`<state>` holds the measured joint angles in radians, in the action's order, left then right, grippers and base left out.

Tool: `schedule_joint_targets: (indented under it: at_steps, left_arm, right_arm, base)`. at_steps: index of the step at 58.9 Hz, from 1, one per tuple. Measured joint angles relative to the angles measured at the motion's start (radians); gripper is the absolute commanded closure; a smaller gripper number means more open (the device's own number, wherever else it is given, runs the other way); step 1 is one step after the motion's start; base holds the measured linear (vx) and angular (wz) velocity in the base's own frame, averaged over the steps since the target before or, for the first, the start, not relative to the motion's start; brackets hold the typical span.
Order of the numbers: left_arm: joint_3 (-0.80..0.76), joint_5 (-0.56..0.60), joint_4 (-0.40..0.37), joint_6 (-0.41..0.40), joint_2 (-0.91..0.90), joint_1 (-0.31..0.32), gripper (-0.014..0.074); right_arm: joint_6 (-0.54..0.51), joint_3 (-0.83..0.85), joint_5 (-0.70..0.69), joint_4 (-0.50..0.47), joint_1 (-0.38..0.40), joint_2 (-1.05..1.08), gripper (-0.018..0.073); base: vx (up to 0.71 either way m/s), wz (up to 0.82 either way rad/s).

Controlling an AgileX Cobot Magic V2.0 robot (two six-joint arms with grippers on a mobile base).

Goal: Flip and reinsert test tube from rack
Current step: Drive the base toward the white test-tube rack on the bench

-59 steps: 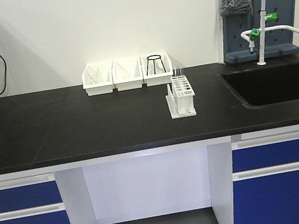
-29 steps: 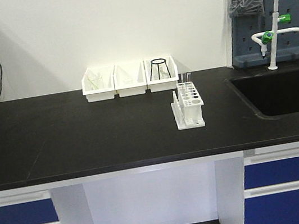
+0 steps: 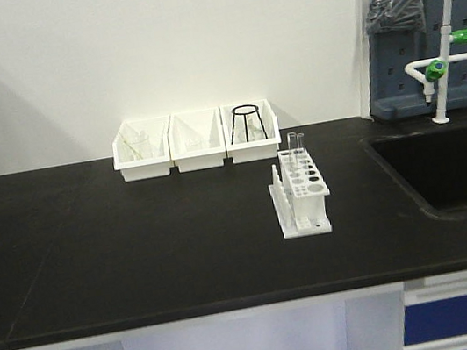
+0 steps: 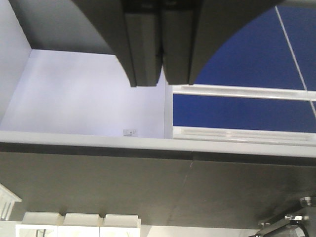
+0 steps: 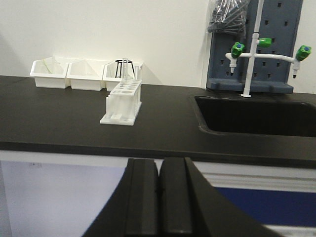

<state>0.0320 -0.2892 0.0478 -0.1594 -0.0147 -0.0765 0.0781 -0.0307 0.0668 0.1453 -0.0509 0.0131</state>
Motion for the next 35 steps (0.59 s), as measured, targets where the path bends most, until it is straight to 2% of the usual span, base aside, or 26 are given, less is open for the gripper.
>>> schedule_joint_targets:
  at_steps: [35]
  left_arm:
    - [0.000, 0.000, 0.000, 0.000, 0.000, 0.000, 0.0603]
  right_arm:
    - [0.000, 0.000, 0.004, 0.000, 0.000, 0.000, 0.0568]
  base:
    - [0.40, 0.01]
